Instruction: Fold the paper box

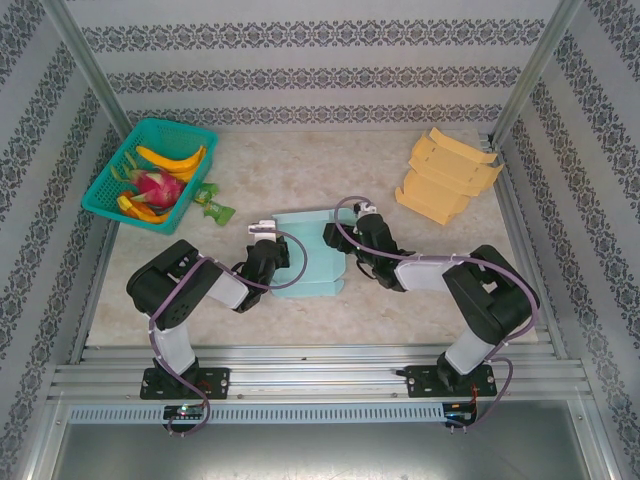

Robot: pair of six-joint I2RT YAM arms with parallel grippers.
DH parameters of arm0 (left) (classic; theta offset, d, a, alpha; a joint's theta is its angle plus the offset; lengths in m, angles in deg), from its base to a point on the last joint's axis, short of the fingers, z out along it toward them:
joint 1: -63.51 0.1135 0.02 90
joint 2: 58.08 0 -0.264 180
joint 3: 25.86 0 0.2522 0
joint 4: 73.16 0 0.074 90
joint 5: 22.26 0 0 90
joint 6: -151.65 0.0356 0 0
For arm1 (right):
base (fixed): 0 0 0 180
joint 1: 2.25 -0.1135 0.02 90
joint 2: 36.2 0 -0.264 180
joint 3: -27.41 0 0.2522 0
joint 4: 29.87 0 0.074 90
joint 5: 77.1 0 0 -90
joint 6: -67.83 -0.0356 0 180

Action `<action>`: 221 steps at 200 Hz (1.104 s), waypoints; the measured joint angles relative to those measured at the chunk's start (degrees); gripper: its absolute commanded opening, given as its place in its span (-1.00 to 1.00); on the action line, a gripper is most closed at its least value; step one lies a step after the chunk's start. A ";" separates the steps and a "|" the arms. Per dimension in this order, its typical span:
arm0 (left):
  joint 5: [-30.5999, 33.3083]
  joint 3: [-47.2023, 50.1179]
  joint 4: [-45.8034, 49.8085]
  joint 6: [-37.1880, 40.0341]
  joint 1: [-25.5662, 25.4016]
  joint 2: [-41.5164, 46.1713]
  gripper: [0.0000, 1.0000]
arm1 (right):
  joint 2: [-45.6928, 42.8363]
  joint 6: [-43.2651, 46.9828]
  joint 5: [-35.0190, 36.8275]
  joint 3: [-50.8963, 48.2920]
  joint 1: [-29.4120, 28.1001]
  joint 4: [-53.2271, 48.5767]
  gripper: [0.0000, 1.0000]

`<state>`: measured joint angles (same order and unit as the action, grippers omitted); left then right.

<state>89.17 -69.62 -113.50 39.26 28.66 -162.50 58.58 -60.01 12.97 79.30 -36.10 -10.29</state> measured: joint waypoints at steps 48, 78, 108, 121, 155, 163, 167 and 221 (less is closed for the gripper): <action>-0.39 0.00 -0.13 0.00 0.02 0.00 -1.00 | 3.54 2.97 0.74 0.35 0.09 -0.39 0.28; -0.42 0.02 -0.15 0.00 -0.02 0.00 -1.00 | 3.96 3.85 2.43 0.35 0.11 -0.59 0.29; -0.39 0.02 -0.15 0.00 -0.02 0.00 -1.00 | 3.17 4.50 5.53 -0.59 0.04 -0.81 0.32; -0.39 0.04 -0.15 0.00 -0.02 0.00 -1.00 | 2.75 4.87 6.49 -1.11 0.11 -1.20 0.32; -0.42 0.15 -0.33 -0.02 -0.02 0.00 -1.00 | 2.75 4.87 6.19 -1.20 0.63 -1.84 0.28; -0.42 0.15 -0.35 -0.04 -0.02 0.00 -1.00 | 2.75 4.90 5.40 -1.20 0.63 -1.77 0.27; -0.42 0.15 -0.35 -0.07 -0.02 0.00 -1.00 | 2.75 4.87 5.03 -1.18 0.63 -1.73 0.27; -0.44 0.15 -0.35 -0.22 -0.02 0.00 -1.00 | 2.78 6.12 -1.53 0.90 -2.40 -0.72 0.20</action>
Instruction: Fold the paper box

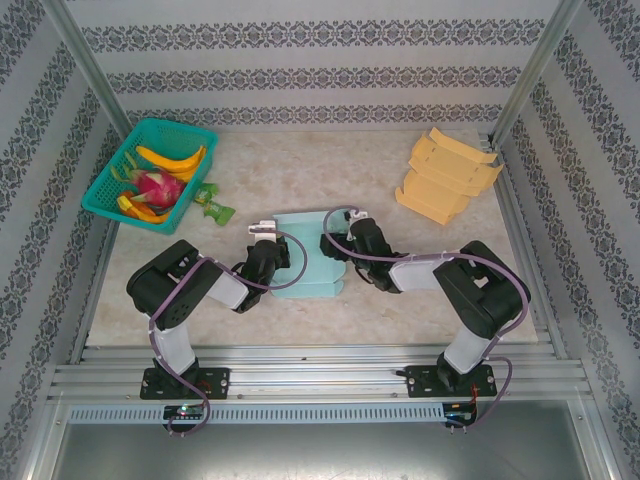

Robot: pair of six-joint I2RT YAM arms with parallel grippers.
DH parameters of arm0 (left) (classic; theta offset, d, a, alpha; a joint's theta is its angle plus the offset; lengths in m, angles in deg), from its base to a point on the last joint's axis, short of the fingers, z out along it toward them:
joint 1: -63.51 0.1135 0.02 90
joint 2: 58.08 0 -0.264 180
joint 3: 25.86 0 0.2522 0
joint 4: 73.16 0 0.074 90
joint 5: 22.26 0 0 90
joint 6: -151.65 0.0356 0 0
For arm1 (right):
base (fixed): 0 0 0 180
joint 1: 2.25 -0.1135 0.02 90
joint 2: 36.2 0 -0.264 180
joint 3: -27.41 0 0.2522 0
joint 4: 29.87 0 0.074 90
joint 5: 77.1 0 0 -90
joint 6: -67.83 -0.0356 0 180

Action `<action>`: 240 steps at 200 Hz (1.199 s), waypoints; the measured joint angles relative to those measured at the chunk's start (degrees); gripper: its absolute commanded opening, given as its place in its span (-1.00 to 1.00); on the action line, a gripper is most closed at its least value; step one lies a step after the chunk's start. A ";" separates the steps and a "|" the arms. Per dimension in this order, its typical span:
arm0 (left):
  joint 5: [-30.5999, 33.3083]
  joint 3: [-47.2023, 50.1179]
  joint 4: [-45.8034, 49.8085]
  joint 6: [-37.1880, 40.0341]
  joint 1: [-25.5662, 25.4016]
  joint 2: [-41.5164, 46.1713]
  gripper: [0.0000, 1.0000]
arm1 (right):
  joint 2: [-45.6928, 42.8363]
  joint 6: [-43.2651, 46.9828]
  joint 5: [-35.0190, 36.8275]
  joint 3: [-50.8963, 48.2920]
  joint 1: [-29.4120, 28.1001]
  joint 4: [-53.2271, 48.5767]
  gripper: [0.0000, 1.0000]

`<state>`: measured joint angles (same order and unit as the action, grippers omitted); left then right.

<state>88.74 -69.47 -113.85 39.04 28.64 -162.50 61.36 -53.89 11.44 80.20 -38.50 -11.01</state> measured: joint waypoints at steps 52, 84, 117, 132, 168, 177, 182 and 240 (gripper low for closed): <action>-0.39 0.00 -0.26 -0.39 0.00 0.00 -1.00 | 2.03 1.95 -2.16 4.26 -3.39 0.07 0.19; -0.96 0.24 -0.44 -0.37 0.00 0.00 -1.00 | 3.54 2.21 -2.36 4.26 -3.39 0.15 0.19; -1.05 0.26 -0.48 -0.37 0.00 0.00 -1.00 | 0.96 3.87 -2.01 2.49 -3.85 -0.59 0.20; -1.07 0.26 -0.55 -0.37 0.00 0.00 -1.00 | -3.02 4.87 -0.87 -0.24 -4.50 -1.90 0.21; -1.55 0.68 -1.81 -0.13 0.00 -0.35 -1.00 | -14.40 7.04 2.32 -6.25 -5.68 -8.26 0.23; -1.88 0.72 -2.10 0.04 0.00 -0.39 -1.00 | -17.35 7.61 3.58 -7.45 -5.81 -10.12 0.22; -2.12 0.74 -2.23 0.09 0.00 -0.46 -1.00 | -19.10 7.80 4.33 -8.15 -5.92 -11.30 0.23; -9.44 2.95 -6.01 0.46 1.25 -0.31 -1.00 | -41.62 8.17 17.77 -14.99 -1.60 -21.11 0.22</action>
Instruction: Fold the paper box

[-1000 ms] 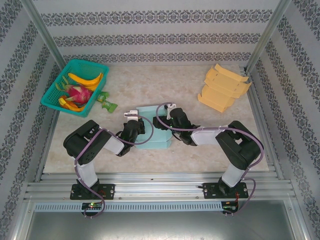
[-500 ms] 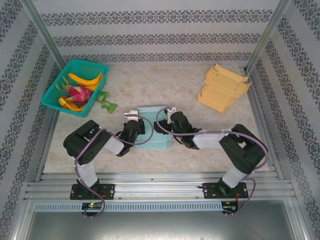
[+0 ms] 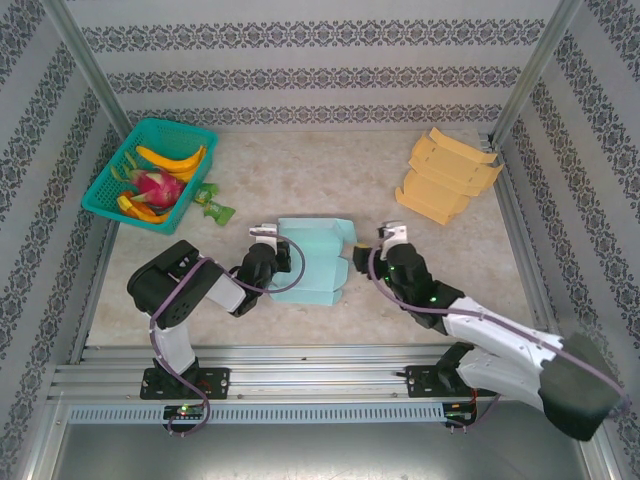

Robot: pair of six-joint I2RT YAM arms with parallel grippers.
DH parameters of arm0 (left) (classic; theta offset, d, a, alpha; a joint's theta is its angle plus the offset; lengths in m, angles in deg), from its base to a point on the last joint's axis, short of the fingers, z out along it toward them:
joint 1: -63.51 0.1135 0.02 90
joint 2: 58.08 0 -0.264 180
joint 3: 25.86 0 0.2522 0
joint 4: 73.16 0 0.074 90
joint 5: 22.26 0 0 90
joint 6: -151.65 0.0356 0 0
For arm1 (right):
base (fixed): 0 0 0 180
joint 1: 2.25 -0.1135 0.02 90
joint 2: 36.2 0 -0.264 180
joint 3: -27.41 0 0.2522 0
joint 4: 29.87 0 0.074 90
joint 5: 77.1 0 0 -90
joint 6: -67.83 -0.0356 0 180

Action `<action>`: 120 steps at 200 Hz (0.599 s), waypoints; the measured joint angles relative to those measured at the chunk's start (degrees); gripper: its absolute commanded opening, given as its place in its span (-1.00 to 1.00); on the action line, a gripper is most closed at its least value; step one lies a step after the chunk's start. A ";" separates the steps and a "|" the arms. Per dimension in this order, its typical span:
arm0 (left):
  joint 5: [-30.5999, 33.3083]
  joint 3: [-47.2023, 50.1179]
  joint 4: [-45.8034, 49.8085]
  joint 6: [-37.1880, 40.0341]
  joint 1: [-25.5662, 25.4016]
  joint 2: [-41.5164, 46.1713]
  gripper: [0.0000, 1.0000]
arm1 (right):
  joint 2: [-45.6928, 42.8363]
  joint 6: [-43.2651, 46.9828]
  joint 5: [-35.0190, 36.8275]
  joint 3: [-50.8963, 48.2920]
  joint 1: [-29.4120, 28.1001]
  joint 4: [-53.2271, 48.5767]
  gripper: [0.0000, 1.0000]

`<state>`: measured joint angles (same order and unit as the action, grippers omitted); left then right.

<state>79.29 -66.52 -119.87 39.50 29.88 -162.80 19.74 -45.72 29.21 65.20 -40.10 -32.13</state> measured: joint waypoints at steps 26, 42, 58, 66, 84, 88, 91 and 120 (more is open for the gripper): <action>-4.57 0.61 -0.90 -0.09 1.44 0.22 -1.00 | -3.21 0.31 0.79 -2.93 5.29 -0.39 0.22; -7.69 1.11 -1.86 -0.44 2.19 0.22 -1.00 | -3.26 1.29 -0.33 -4.72 6.05 -0.13 0.21; -11.02 1.62 -2.99 -0.83 3.02 0.20 -1.00 | -1.99 2.21 -2.56 -5.18 6.14 0.04 0.21; -12.63 1.81 -3.54 -0.94 3.37 0.20 -1.00 | -0.87 2.75 -3.87 -5.18 6.14 0.85 0.20; -15.30 1.84 -4.87 -1.14 3.76 0.17 -1.00 | 2.01 3.76 -6.08 -4.79 6.08 1.68 0.20; -15.80 1.84 -5.14 -1.16 3.76 0.17 -1.00 | 2.60 4.04 -6.45 -4.61 6.01 1.68 0.20; -16.20 1.86 -5.38 -1.16 3.76 0.17 -1.00 | 3.10 4.20 -6.64 -4.46 5.86 1.81 0.20; -18.88 1.92 -6.03 -1.29 3.76 0.17 -1.00 | 6.43 6.05 -9.03 -3.08 4.09 2.71 0.20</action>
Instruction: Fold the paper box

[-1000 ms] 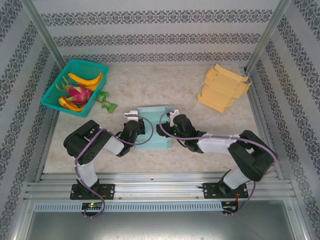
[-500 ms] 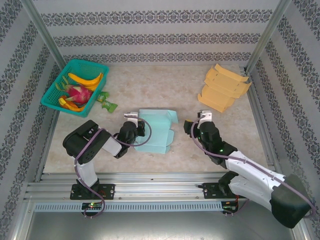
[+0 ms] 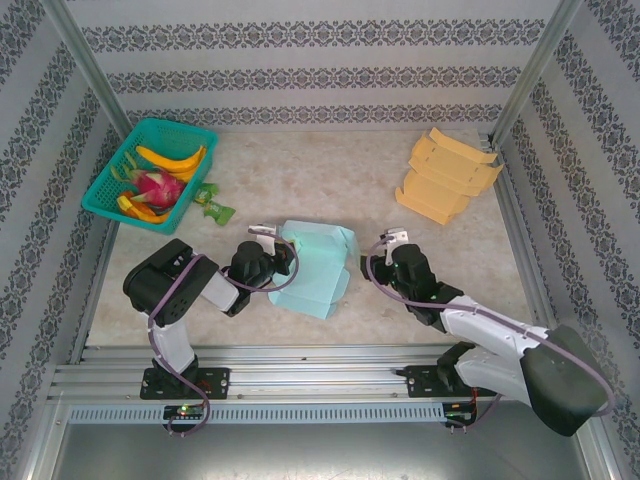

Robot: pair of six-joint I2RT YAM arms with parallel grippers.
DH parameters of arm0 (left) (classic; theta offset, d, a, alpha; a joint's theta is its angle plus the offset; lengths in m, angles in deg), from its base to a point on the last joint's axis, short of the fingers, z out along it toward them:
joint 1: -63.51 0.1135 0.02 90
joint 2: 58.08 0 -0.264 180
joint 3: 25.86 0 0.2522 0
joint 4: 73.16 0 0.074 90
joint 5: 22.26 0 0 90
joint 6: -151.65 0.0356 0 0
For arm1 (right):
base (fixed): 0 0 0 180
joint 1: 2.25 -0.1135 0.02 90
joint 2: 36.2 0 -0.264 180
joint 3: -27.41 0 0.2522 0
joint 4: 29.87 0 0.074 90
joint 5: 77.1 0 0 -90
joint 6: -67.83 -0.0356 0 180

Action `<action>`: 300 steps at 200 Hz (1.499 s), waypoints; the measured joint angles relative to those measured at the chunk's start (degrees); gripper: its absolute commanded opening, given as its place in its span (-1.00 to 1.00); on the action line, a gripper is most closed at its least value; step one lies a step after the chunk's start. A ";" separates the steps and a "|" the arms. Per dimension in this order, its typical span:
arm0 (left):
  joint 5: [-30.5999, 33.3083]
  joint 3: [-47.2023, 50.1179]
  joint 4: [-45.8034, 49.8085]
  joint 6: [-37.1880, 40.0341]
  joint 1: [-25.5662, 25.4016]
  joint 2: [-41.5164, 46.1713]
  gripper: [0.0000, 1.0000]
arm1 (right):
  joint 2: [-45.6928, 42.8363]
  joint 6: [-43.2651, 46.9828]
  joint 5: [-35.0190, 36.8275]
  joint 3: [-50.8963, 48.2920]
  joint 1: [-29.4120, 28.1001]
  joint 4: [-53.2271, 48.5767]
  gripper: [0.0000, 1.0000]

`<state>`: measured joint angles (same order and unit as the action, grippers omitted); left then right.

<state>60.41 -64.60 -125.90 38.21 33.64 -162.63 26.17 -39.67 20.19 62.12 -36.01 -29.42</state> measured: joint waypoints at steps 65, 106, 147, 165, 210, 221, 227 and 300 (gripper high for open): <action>-2.34 0.00 0.00 -0.02 0.00 0.00 -1.00 | 0.96 4.11 -3.61 2.05 -3.63 1.49 0.20; -3.39 0.00 0.00 -0.02 0.00 0.00 -1.00 | 1.70 4.66 -4.02 2.80 -4.35 1.79 0.22; -3.30 -0.11 0.00 -0.26 0.00 -0.79 -1.00 | 2.95 5.49 -4.20 3.76 -5.88 1.81 0.24; -2.67 -0.13 0.02 -0.26 0.00 -0.85 -1.00 | 2.93 5.70 -4.07 3.82 -6.54 1.81 0.24; 0.39 -0.13 0.57 -0.20 0.00 -0.81 -1.00 | -0.11 6.05 -0.44 3.82 -6.64 0.44 0.28; 0.85 -0.11 0.90 -0.17 0.00 -0.61 -1.00 | -1.55 6.62 0.02 3.80 -6.64 0.39 0.28; 1.18 -0.09 1.16 -0.13 0.00 -0.37 -1.00 | -2.36 6.95 0.22 3.76 -6.64 0.33 0.28; 2.21 0.22 1.53 0.52 0.00 1.44 -1.00 | -6.34 8.55 -0.33 2.27 -6.49 0.81 0.28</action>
<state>62.62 -64.38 -124.37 38.73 33.64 -161.19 19.83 -31.12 19.86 64.40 -42.50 -28.61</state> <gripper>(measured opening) 0.073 0.642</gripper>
